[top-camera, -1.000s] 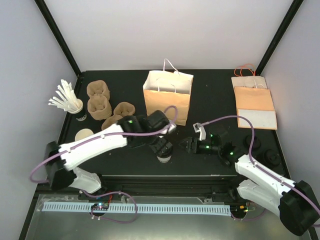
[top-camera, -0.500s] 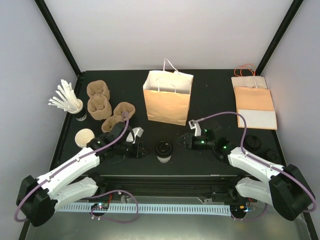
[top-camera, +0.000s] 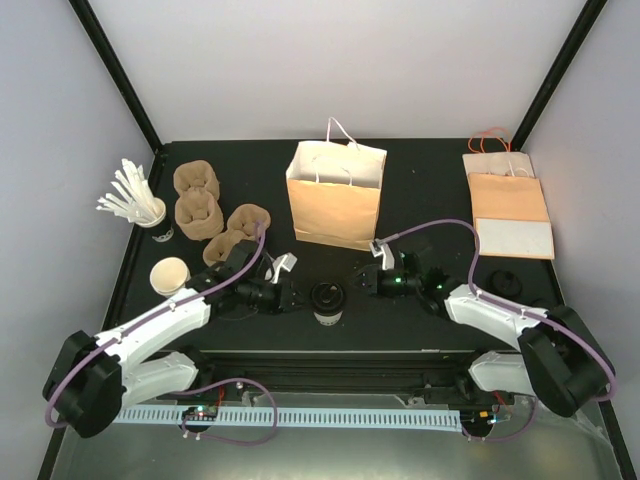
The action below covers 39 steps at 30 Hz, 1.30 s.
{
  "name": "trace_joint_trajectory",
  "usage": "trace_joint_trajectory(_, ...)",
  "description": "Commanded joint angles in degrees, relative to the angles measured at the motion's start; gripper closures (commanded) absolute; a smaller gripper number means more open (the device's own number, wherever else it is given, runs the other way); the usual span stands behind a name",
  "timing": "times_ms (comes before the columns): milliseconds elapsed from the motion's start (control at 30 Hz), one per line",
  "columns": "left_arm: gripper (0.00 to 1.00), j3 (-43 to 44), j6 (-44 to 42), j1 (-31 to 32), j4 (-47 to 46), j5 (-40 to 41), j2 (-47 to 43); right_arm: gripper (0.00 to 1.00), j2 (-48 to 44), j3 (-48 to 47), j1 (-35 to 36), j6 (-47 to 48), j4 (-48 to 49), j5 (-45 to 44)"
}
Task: Pack the takeout coffee
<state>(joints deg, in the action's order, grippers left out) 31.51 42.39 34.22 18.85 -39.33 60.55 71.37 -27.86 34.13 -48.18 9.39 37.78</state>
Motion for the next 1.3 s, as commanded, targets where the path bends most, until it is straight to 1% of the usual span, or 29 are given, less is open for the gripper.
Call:
trace_joint_trajectory(0,0.77,0.0,0.6,-0.5,-3.8,-3.2,1.7,0.79,0.5,-1.0,0.5,0.8,2.0,1.9)
trace_joint_trajectory(133,0.79,0.1,0.2,-0.6,-3.7,-3.2,2.3,0.79,0.9,-0.9,0.8,0.9,2.5,2.6)
trace_joint_trajectory(233,0.83,0.0,-0.2,-0.7,-3.4,-3.2,2.7,0.8,1.5,-1.1,1.2,1.1,2.5,2.9)
trace_joint_trajectory(400,0.85,-0.3,-0.5,-0.9,-3.1,-2.9,2.9,0.83,2.8,-1.1,1.7,1.4,2.6,3.5)
trace_joint_trajectory(567,0.87,-0.6,-0.9,-1.0,-3.2,-2.9,4.1,0.84,3.7,-1.0,2.3,1.5,2.7,3.7)
trace_joint_trajectory(767,0.88,-0.7,-1.4,-1.1,-3.0,-2.6,5.1,0.84,4.1,1.7,2.5,0.2,4.4,3.4)
trace_joint_trajectory(1067,0.88,-2.6,-3.0,-1.1,-1.8,-1.4,7.7,0.86,6.0,9.1,2.6,-2.5,11.3,2.8)
trace_joint_trajectory(1267,0.88,-3.2,-3.6,-1.1,-2.2,-0.3,9.2,0.86,6.2,9.1,2.7,-1.6,10.2,2.0)
